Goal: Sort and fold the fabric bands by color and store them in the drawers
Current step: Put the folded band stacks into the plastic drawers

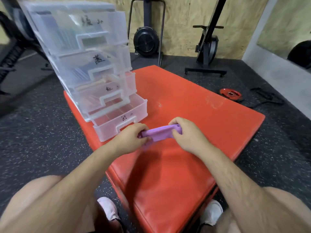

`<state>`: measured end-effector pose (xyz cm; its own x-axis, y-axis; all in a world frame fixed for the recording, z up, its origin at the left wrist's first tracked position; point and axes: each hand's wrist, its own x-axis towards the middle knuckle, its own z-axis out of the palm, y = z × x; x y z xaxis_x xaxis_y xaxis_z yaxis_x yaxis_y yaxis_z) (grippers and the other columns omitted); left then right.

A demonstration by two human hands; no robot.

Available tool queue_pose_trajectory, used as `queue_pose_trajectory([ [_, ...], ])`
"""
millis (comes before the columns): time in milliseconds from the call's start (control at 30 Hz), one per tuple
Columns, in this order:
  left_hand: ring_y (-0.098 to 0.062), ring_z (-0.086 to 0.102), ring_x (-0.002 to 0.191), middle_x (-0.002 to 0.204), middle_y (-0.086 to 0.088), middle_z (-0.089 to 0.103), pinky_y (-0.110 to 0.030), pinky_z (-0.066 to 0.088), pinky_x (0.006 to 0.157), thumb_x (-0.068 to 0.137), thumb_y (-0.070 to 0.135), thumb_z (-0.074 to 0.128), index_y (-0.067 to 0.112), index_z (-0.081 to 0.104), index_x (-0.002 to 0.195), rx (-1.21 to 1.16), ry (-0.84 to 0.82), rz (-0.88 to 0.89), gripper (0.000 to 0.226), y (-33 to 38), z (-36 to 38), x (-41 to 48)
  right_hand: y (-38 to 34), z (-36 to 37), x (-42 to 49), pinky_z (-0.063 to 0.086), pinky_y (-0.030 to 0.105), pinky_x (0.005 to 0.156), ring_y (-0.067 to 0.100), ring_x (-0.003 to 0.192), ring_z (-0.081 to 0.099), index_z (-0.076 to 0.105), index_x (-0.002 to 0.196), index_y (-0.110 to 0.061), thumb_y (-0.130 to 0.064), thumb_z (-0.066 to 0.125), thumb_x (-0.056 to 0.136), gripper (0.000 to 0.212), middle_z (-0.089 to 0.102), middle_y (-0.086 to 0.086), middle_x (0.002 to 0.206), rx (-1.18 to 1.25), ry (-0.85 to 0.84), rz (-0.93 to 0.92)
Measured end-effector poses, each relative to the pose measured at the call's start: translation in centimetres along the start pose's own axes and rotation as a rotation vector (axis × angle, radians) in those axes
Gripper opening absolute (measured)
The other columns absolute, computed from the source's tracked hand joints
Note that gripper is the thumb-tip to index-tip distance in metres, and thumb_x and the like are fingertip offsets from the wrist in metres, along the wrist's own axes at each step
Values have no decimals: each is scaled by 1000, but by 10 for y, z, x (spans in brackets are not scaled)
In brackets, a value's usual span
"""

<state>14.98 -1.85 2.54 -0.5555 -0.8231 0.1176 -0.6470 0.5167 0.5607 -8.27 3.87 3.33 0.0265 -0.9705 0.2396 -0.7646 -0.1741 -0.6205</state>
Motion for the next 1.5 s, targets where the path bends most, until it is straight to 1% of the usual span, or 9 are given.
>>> queue_pose_trajectory([
  [267, -1, 62, 85, 96, 15, 65, -23, 49, 80, 87, 12, 68, 27, 58, 114, -201, 345, -31, 33, -40, -61, -22, -54, 33, 84, 44, 26, 88, 12, 100, 57, 59, 110, -23, -3, 52, 85, 32, 64, -5, 108, 48, 21, -191],
  [433, -12, 60, 67, 80, 6, 62, -30, 51, 66, 91, 14, 62, 32, 51, 108, -159, 472, -96, 27, -63, -89, -14, -78, 58, 142, 40, 23, 83, 11, 95, 53, 59, 102, -24, -3, 58, 85, 27, 58, -2, 103, 36, 46, -257],
  [567, -18, 52, 76, 98, 8, 47, -32, 45, 67, 92, 14, 61, 29, 52, 106, 68, 412, -86, 22, -87, -95, -6, -82, 79, 169, 35, 22, 73, 6, 81, 47, 56, 84, -29, 3, 57, 76, 32, 52, -14, 82, -11, 12, -306],
  [700, -18, 47, 76, 104, 4, 47, -29, 38, 66, 90, 11, 57, 25, 53, 109, 159, 341, -103, 24, -105, -93, 2, -71, 103, 185, 44, 31, 74, 11, 81, 52, 54, 78, -35, -2, 56, 73, 33, 53, -15, 82, -61, -15, -296],
  [833, -27, 56, 87, 106, 0, 51, -38, 49, 75, 87, 13, 57, 25, 55, 112, 198, 283, -139, 27, -114, -86, 4, -57, 122, 187, 44, 28, 83, 18, 94, 58, 68, 84, -24, -7, 65, 76, 19, 55, -19, 84, -83, -33, -282],
  [1000, -24, 58, 101, 106, 2, 60, -37, 50, 83, 88, 20, 62, 20, 62, 108, 232, 371, -72, 20, -122, -86, -4, -54, 139, 146, 43, 39, 101, 23, 109, 51, 68, 108, -20, -19, 62, 83, 25, 63, -5, 112, -81, 315, -219],
  [1133, -18, 54, 88, 91, 8, 53, -36, 48, 78, 88, 29, 60, 22, 56, 91, 230, 527, -116, 8, -126, -92, -17, -70, 171, 89, 41, 32, 97, 25, 101, 52, 65, 96, -15, -15, 68, 79, 17, 56, 1, 103, -5, 426, -187],
  [1367, -19, 49, 102, 113, 0, 43, -38, 47, 91, 75, 21, 62, 13, 44, 111, -107, 649, -522, 40, -150, -96, -21, -93, 214, 79, 43, 38, 105, 23, 118, 51, 64, 116, -20, -24, 67, 81, 35, 52, 0, 123, 19, 249, -170],
  [1500, -10, 59, 118, 129, 8, 57, -39, 51, 99, 70, 21, 73, 27, 46, 133, -311, 576, -406, 69, -174, -101, -8, -103, 225, 98, 42, 35, 109, 21, 131, 45, 57, 135, -23, -24, 63, 83, 52, 45, 0, 140, -46, 155, -152],
])
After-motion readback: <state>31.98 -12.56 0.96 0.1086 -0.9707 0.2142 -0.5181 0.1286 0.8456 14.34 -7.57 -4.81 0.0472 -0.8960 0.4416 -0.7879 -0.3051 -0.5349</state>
